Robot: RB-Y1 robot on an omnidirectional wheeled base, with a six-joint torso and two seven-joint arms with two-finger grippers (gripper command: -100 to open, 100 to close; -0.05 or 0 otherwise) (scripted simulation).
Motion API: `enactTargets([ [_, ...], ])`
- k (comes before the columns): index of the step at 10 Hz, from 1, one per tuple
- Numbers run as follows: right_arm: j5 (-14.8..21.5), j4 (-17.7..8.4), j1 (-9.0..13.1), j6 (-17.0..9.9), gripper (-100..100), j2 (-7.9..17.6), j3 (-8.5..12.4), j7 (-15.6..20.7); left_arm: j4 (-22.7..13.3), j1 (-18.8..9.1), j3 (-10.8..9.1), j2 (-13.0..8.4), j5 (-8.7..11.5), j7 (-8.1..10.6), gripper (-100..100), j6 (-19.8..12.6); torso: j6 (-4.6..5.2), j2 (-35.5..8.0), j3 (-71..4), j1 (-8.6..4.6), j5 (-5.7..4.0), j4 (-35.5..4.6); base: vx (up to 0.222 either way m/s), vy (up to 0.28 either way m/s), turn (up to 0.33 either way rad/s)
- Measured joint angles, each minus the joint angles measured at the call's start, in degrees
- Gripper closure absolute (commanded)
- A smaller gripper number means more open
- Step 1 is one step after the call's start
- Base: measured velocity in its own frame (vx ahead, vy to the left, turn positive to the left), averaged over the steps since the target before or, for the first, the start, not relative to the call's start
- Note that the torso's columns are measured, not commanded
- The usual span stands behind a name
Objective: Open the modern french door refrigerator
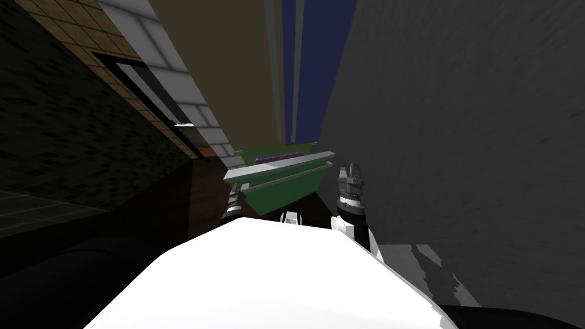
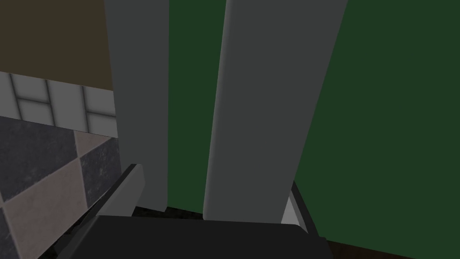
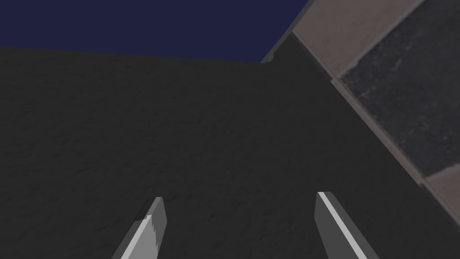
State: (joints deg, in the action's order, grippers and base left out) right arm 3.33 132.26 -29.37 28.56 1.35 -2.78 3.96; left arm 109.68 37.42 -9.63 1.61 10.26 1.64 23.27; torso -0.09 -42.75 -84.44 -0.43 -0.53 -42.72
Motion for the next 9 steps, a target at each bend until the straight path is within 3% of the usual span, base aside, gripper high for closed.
enactTargets([
  [3, 0.00, 0.00, 0.00, 0.00, 0, 0.00, 0.00, 0.00, 1.97, 0.92, 0.01, 0.29, 0.14, -0.14, -100, -1.59, 0.03, -0.14, 0.03, -0.22, -0.18, -0.12, 0.008, 0.001, -0.006],
  [4, 0.00, 0.00, 0.00, 0.00, 0, 0.00, 0.00, 0.00, 1.79, 1.01, 0.03, 0.31, 0.14, -0.16, 0, -1.83, 0.05, -0.06, 0.05, -0.15, 0.01, 0.02, 0.000, 0.000, 0.000],
  [9, 0.00, 0.00, 0.00, 0.00, 0, 0.00, 0.00, 0.00, 1.03, 1.40, 0.17, 0.40, 0.13, -0.16, 0, -2.47, 0.09, 0.43, -0.13, 0.34, 0.43, 0.37, 0.000, 0.000, 0.000],
])
